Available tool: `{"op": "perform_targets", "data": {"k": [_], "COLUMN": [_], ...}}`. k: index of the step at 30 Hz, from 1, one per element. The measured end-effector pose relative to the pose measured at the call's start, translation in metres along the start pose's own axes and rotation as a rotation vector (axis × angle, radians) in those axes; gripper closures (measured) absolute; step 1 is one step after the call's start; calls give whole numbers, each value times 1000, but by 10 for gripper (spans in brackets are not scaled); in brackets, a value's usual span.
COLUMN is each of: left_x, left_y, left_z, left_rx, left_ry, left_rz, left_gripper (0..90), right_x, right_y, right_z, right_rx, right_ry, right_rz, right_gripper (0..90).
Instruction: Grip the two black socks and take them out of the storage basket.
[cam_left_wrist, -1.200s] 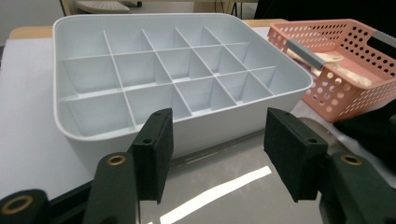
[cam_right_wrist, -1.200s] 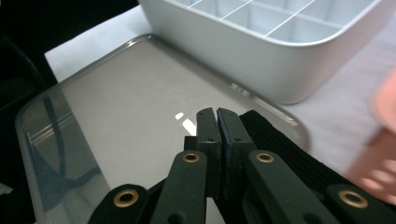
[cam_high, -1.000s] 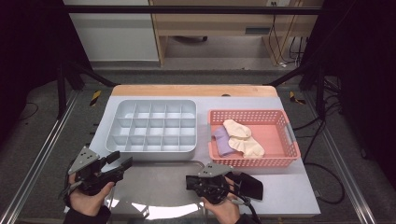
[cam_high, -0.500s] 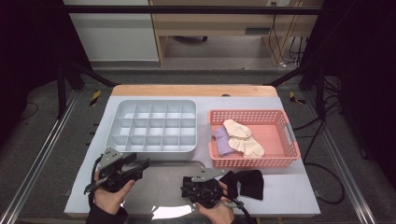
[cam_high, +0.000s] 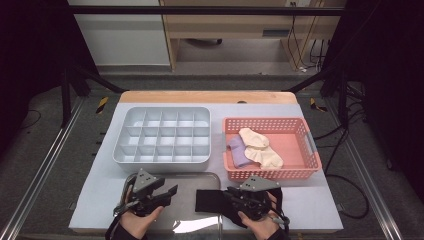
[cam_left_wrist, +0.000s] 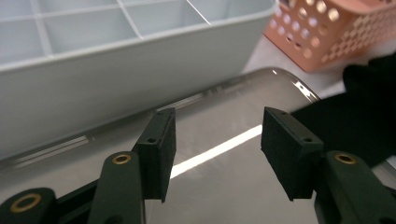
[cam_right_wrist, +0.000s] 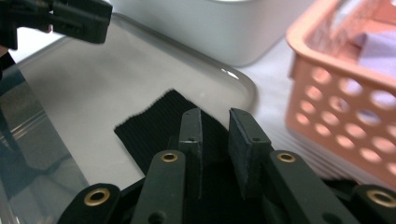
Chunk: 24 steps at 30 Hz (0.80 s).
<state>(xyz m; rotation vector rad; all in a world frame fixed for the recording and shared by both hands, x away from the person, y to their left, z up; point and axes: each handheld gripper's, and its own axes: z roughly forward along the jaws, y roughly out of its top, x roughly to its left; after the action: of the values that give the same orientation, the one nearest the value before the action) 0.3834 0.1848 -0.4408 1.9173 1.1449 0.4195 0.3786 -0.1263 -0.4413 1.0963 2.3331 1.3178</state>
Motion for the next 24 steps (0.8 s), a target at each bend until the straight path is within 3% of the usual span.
{"op": "perform_targets", "data": {"k": [6,15,24], "left_x": [-21,-50,-60], "left_y": [-8,-18,-23], "left_z": [11,26,36], "left_rx": [47,95,124], "left_ry": [-34,-72,-77], "left_rz": [34,101,108], "left_gripper": [454,458,543], "right_x": [0,6,13], "right_y": [-12,-25,-34], "right_z": [-13,-13,-7], "right_rx": [19,47,77], "right_ry": [4,39,71], "right_rz": [-1,6,-6], "right_gripper": [763,711,627]}}
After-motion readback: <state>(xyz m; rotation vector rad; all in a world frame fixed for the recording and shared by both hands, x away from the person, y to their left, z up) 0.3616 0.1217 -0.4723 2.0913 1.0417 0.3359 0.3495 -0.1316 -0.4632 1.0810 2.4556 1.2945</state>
